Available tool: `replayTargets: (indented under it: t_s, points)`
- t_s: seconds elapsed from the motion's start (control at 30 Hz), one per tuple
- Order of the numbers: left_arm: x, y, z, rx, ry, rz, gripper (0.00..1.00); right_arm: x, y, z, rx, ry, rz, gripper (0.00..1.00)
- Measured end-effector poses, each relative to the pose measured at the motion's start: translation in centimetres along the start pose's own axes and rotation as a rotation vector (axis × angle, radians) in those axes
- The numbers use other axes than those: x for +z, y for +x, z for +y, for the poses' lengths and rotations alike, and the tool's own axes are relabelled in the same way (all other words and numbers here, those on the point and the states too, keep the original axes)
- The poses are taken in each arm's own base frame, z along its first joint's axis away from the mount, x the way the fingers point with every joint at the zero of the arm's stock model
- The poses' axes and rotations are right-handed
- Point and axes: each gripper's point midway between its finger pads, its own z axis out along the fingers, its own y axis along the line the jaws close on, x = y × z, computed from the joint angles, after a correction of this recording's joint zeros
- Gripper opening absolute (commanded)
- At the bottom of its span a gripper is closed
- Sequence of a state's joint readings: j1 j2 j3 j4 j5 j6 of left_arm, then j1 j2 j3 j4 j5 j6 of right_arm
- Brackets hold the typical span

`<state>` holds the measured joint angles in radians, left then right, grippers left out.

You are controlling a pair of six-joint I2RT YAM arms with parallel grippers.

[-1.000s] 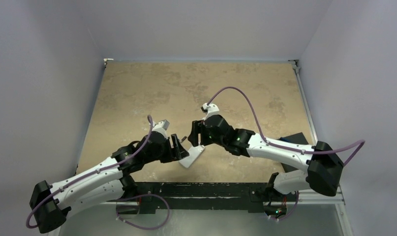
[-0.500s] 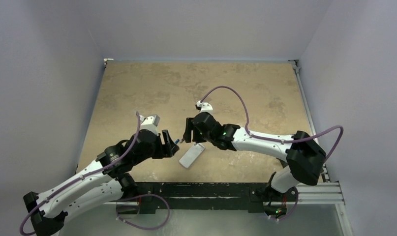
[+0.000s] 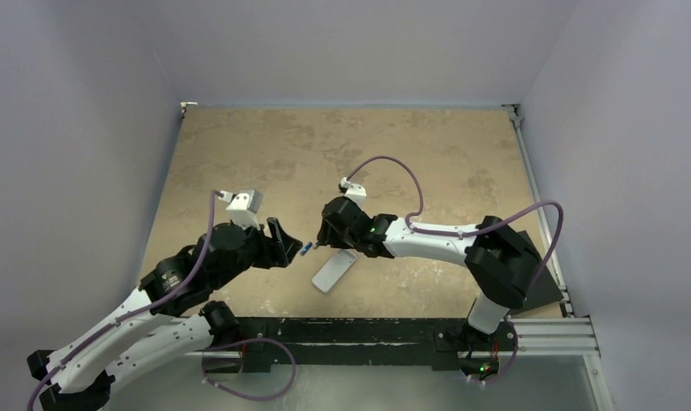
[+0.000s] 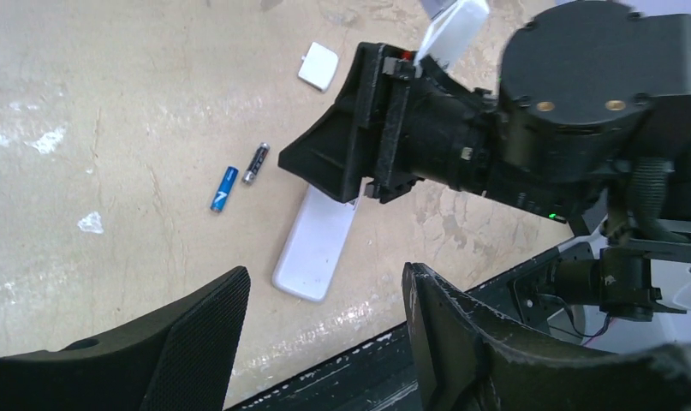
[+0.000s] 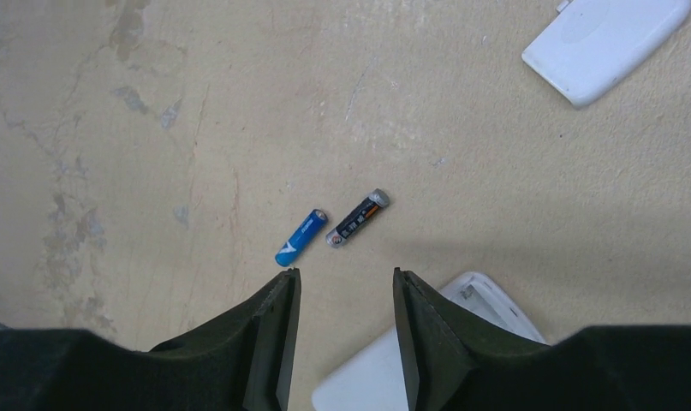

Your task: Load the batteries into the remote control

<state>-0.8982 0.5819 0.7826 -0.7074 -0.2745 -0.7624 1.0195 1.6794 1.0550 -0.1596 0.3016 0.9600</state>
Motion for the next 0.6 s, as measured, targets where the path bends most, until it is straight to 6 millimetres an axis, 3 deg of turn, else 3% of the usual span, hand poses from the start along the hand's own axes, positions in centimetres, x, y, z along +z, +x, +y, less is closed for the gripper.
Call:
replayTargets:
  t_s: [0.27, 0.6]
  points:
    - [-0.1, -0.6, 0.1, 0.071, -0.003, -0.015, 0.66, 2.2, 0.4, 0.5, 0.061, 0.051, 0.001, 0.52]
    - [-0.5, -0.9, 0.0, 0.088, 0.012, -0.031, 0.66, 3.3, 0.5, 1.1, 0.123, 0.086, -0.004, 0.49]
